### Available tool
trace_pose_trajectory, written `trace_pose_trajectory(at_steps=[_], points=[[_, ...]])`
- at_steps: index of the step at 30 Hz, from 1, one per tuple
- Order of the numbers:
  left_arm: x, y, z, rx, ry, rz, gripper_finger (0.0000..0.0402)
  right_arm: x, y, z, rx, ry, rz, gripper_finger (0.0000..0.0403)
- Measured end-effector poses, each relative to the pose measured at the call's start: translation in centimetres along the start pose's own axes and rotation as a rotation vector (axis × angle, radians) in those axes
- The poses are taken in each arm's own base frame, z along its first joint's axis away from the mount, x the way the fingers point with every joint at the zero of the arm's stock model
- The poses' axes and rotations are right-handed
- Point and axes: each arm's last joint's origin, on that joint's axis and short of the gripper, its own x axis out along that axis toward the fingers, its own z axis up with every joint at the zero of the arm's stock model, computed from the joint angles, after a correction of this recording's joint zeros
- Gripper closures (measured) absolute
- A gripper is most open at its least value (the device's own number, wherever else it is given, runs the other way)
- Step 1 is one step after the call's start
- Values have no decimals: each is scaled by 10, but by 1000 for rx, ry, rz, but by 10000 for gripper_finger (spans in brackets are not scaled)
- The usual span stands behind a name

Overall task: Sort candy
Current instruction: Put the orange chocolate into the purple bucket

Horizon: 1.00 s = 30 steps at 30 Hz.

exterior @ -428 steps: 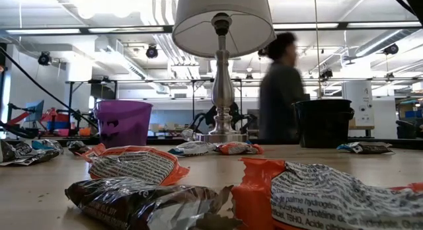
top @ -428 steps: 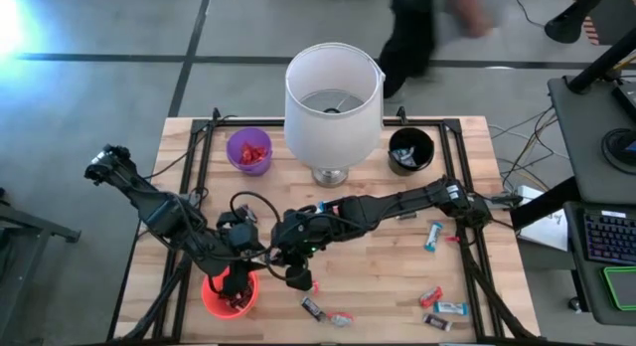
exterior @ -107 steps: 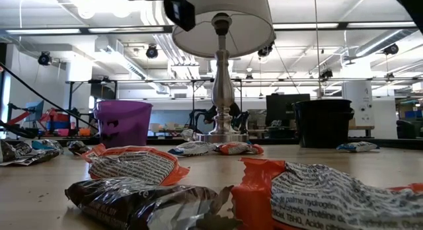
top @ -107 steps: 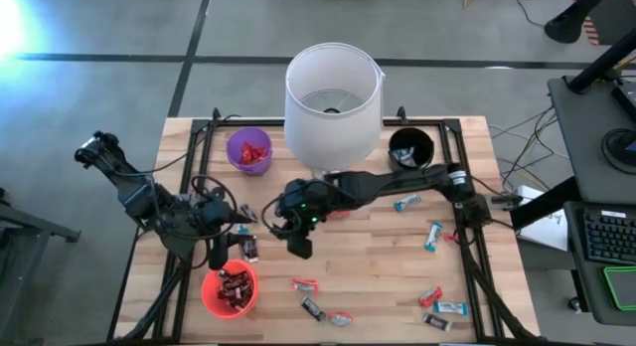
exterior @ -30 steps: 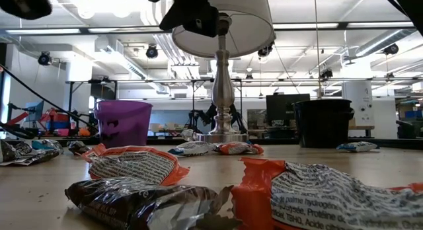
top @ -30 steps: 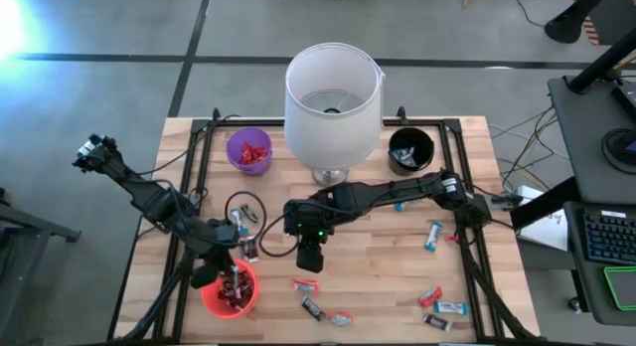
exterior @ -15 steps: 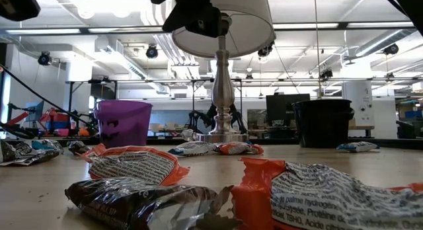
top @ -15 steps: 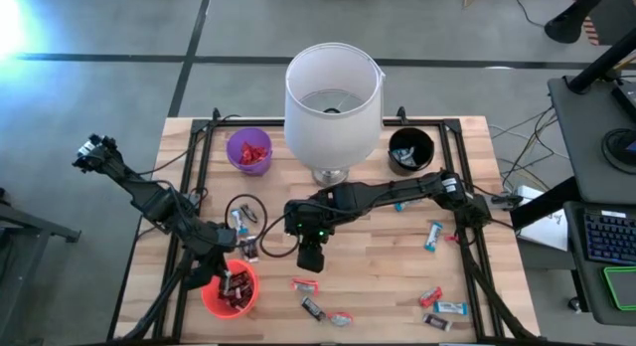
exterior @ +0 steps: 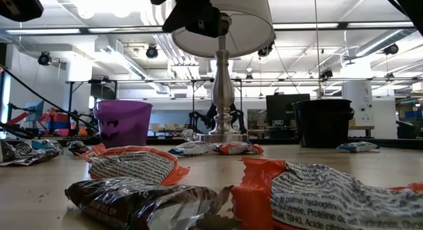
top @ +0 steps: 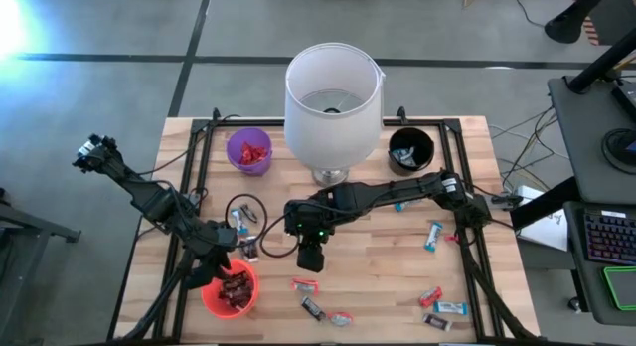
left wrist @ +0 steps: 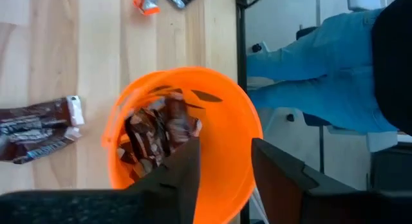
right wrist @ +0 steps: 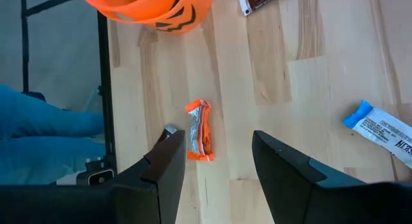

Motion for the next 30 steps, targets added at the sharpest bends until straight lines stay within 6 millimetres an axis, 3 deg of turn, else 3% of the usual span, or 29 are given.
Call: trace_pose_trajectory(at_steps=[10, 30], points=[[-1, 3, 6, 20, -172, 138, 272, 5, 6, -9, -9, 56, -12, 232], [-2, 4, 11, 130, -287, 243, 271, 74, 5, -33, -45, -28, 52, 232]])
